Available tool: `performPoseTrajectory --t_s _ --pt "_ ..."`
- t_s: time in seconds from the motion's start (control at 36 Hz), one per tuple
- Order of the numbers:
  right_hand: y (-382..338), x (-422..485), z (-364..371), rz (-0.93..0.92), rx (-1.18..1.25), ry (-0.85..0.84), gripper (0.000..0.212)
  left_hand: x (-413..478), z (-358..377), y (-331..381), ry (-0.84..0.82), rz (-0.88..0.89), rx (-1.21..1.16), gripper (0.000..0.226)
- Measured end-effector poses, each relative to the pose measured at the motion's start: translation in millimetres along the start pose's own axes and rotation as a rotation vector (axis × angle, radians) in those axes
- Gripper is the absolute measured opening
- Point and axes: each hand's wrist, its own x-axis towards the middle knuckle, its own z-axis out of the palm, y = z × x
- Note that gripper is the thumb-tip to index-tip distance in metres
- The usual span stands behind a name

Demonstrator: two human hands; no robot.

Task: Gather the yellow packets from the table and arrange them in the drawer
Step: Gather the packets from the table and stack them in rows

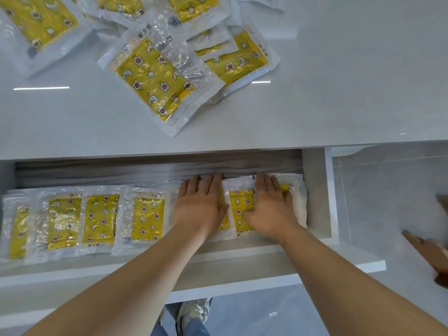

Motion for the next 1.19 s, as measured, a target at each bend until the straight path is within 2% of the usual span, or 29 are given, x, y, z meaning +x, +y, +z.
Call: performPoseTrajectory --t_s 0.11,0.25,0.39,0.5,0.61,0.89,1.19 --pt "-16.9 -9.6 4.5 0.062 0.096 0.052 0.089 -3.3 -3.9 1.2 -0.016 -0.033 -0.024 0.067" --pt "-41.4 -35.6 -1.8 0.113 0.222 0.115 0.079 -28.4 -21.5 -5.9 0.059 -0.024 -0.061 0.068" --pt "-73.8 -79.1 -22.2 0.11 0.33 0.169 0.066 -64.8 -45.7 -23.5 0.289 0.06 -0.217 0.05" --pt "-102.1 -118.2 -46.2 0.056 0.372 0.232 0.059 -99.5 -87.1 -35.0 0.451 0.045 -0.259 0.048" --pt "-129.9 -156.4 -79.8 -0.019 0.385 0.27 0.06 -131.4 -136.4 -44.7 0.56 -0.003 -0.286 0.046" --pt "-202.8 -251.0 -177.2 -0.214 0.27 0.425 0.061 -206.9 -268.3 -81.0 0.702 -0.005 -0.085 0.056" --pt "-338.5 -319.4 -237.8 -0.38 0.155 0.531 0.058 -270.1 -377.8 -185.5 0.866 -0.102 -0.023 0.052"
